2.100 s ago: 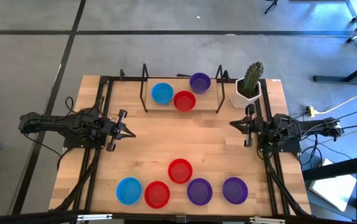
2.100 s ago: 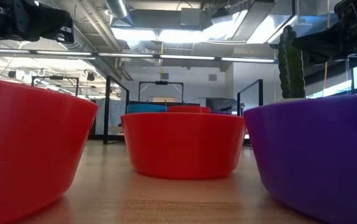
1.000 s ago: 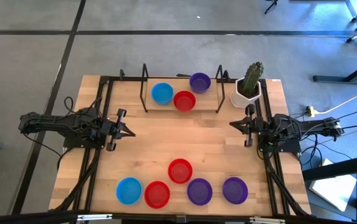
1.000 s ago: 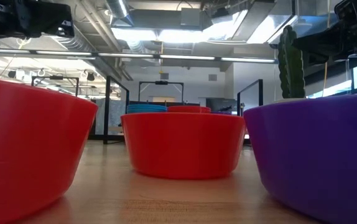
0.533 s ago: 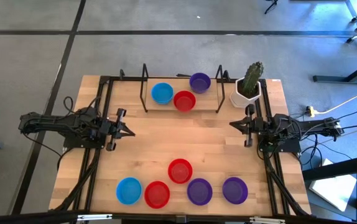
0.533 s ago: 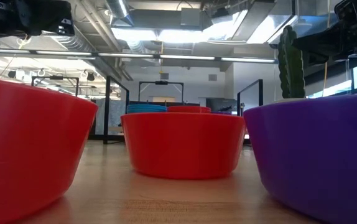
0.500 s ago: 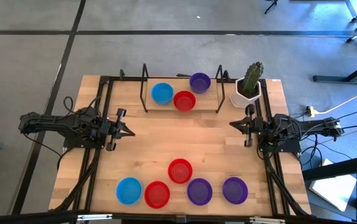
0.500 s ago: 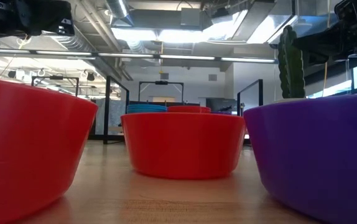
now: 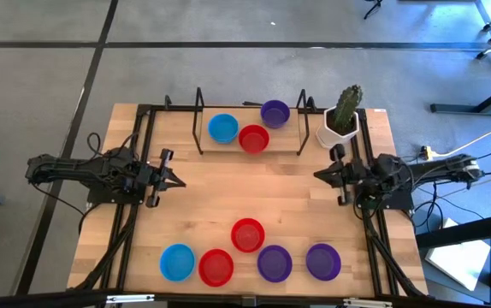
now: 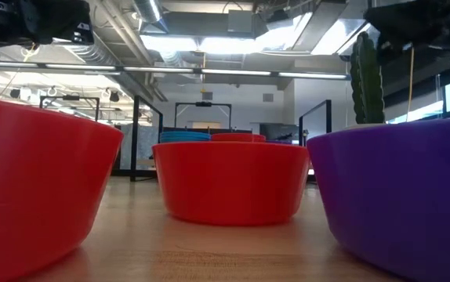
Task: Pick & Place Mini bowls
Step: Stack the red bowl on the red bowl on the shelf
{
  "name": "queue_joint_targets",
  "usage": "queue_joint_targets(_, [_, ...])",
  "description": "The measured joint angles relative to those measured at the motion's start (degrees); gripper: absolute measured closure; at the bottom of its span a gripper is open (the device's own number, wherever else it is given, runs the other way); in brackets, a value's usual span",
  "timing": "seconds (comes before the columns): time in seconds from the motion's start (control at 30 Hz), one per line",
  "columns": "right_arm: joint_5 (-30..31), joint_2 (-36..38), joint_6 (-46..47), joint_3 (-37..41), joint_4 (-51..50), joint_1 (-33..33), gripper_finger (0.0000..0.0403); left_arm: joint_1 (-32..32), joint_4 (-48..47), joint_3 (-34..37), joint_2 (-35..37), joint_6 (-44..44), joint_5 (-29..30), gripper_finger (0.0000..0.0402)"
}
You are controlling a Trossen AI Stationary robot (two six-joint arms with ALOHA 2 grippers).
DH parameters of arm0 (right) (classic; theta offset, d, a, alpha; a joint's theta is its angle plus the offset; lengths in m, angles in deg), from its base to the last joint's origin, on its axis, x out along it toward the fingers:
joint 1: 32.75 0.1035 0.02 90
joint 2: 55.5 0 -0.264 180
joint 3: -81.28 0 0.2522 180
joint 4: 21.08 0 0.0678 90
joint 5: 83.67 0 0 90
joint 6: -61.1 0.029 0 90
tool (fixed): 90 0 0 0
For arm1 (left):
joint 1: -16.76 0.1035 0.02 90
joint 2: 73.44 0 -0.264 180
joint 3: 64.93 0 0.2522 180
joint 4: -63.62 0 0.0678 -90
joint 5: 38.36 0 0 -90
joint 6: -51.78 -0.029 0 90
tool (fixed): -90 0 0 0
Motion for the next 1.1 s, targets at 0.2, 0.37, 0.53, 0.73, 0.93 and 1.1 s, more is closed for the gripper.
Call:
queue_joint_targets(0.2, [0.12, -19.77, 0.29, -11.91, -4.28, 2.1, 0.0386, 0.0, -0.01, 0.0, 0.0, 0.04, 0.01, 0.0397])
queue_joint_targets(0.37, [0.51, -34.94, -0.06, -27.2, -17.23, 4.02, 0.0386, 0.0, -0.42, 0.02, 0.0, 0.05, 0.01, 0.04])
queue_joint_targets(0.53, [0.47, -49.31, -0.68, -45.18, -33.61, 6.34, 0.0386, 0.0, -0.52, 0.02, 0.0, 0.08, 0.12, 0.0394])
queue_joint_targets(0.73, [0.37, -63.82, -1.81, -63.71, -49.35, 7.63, 0.038, 0.01, -0.62, 0.02, 0.0, 0.09, 0.16, 0.0393])
queue_joint_targets(0.93, [-5.71, -76.05, -4.58, -73.29, -54.31, 7.55, 0.0309, 0.01, -0.87, 0.02, 0.0, 0.1, 0.21, 0.0398])
queue_joint_targets(1.1, [-2.57, -82.61, -7.64, -75.03, -55.12, 7.58, 0.0233, 0.01, -1.62, 0.04, 0.0, 0.09, 0.3, 0.0394])
